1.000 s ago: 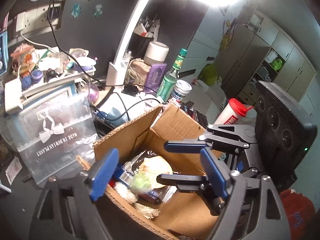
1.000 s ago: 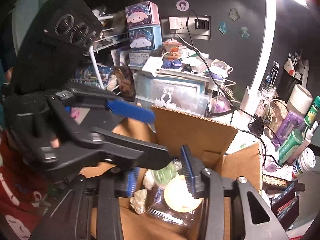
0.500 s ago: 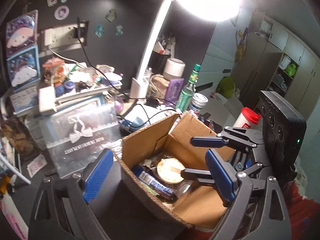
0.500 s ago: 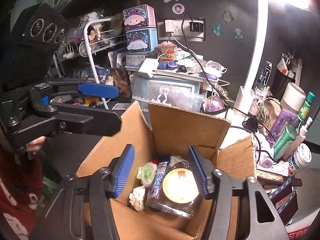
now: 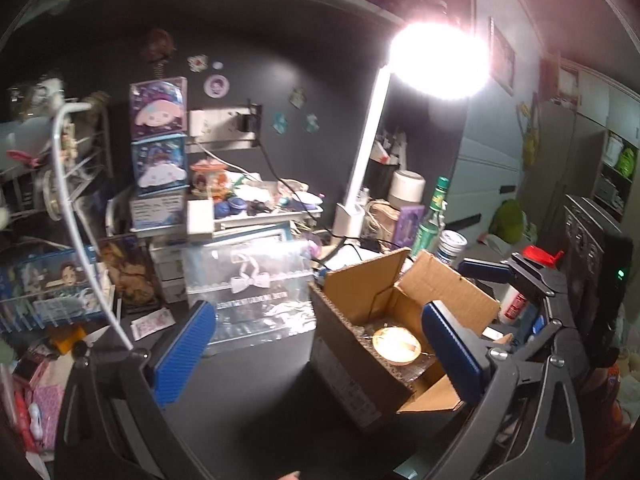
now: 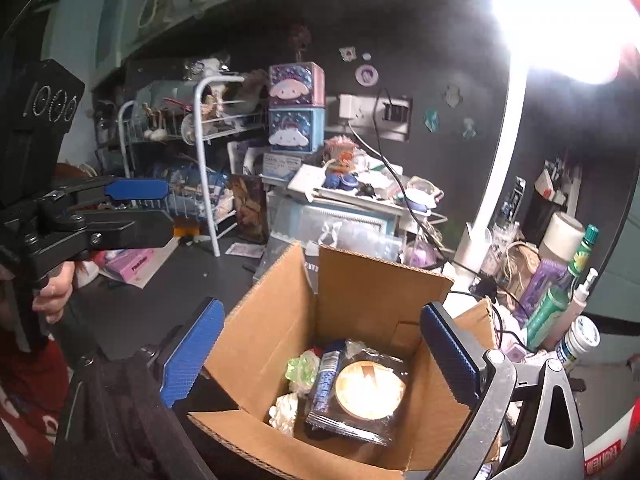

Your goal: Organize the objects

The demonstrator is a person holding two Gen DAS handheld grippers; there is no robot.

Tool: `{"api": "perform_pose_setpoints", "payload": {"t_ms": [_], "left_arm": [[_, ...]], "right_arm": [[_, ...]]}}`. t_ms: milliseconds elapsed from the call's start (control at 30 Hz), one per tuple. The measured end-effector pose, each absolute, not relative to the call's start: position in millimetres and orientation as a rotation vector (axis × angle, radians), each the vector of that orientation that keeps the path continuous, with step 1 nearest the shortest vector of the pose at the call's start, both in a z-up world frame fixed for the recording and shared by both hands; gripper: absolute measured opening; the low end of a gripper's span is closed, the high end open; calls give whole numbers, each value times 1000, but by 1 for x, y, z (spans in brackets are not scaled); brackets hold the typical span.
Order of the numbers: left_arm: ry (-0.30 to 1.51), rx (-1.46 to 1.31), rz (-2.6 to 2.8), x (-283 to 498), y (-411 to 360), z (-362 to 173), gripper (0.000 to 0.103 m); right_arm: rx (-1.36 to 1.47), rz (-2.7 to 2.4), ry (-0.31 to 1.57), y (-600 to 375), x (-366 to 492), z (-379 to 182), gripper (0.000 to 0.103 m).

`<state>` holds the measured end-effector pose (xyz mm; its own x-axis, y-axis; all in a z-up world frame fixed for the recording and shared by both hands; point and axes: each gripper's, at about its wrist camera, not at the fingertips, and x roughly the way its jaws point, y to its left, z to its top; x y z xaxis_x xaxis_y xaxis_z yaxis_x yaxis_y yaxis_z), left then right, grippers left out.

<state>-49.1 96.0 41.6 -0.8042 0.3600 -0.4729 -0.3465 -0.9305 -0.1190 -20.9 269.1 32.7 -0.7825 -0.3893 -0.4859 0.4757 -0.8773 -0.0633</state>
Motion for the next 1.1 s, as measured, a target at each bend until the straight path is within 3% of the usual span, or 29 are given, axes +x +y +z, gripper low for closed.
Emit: {"api": "perform_pose_setpoints", "payload": {"t_ms": [100,467,1100], "left_arm": [[-74,-665,2747,-37,88,40,102],[-163,-703,2866,-28,71,28,102],[-89,-819,2910,-47,83,12,102]], "right_arm": [[616,-2572,295,262,-14,31,101],[577,-2573,67,285,-19,31,103],[555,-2515,-24,296,-31,25,103]]}}
